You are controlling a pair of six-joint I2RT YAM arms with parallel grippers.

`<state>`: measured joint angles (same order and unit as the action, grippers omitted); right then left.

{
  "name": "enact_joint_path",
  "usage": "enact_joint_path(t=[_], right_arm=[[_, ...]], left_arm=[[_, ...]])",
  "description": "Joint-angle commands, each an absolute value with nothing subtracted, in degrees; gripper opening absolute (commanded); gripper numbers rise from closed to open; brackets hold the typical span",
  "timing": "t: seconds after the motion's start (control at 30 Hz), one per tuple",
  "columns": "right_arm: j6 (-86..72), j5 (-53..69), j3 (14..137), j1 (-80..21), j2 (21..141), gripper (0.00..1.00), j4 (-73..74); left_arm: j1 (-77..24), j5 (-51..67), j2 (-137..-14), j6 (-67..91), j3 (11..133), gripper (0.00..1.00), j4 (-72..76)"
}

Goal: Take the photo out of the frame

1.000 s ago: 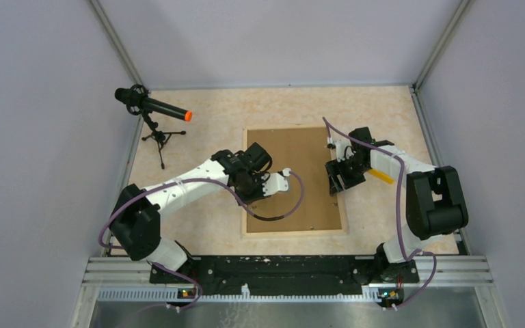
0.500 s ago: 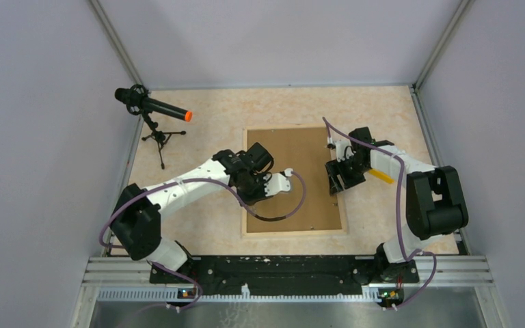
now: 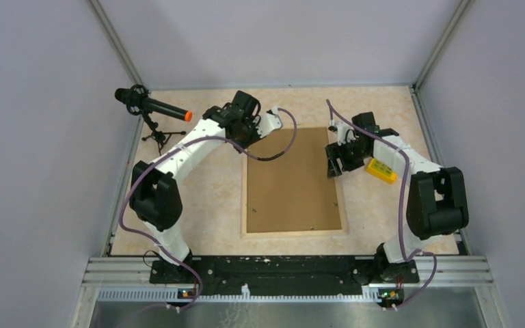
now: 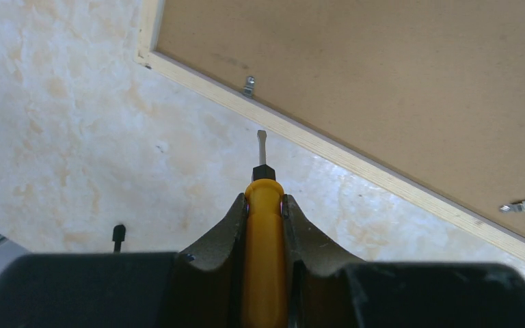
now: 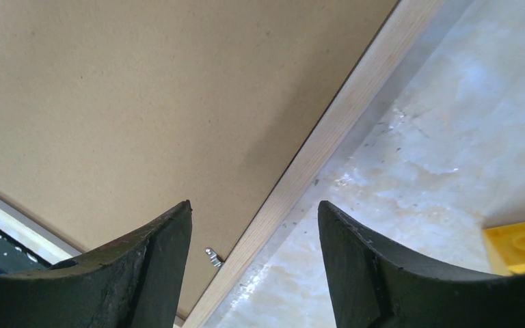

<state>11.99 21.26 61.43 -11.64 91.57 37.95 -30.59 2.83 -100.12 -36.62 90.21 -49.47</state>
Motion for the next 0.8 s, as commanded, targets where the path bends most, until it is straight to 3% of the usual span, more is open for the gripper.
enact_joint_path(t=[0.0, 0.77], right_arm=[[10.7, 22.6, 65.2, -9.6, 92.7, 0.67, 37.2], [8.2, 22.9, 63.9, -8.3, 96.5, 0.67, 34.3]], left_arm=[[-30.5, -2.1, -102.4, -38.5, 93.5, 0.00, -46.1], [-29.6, -2.9, -112.0, -37.4, 97.6, 0.00, -42.6]])
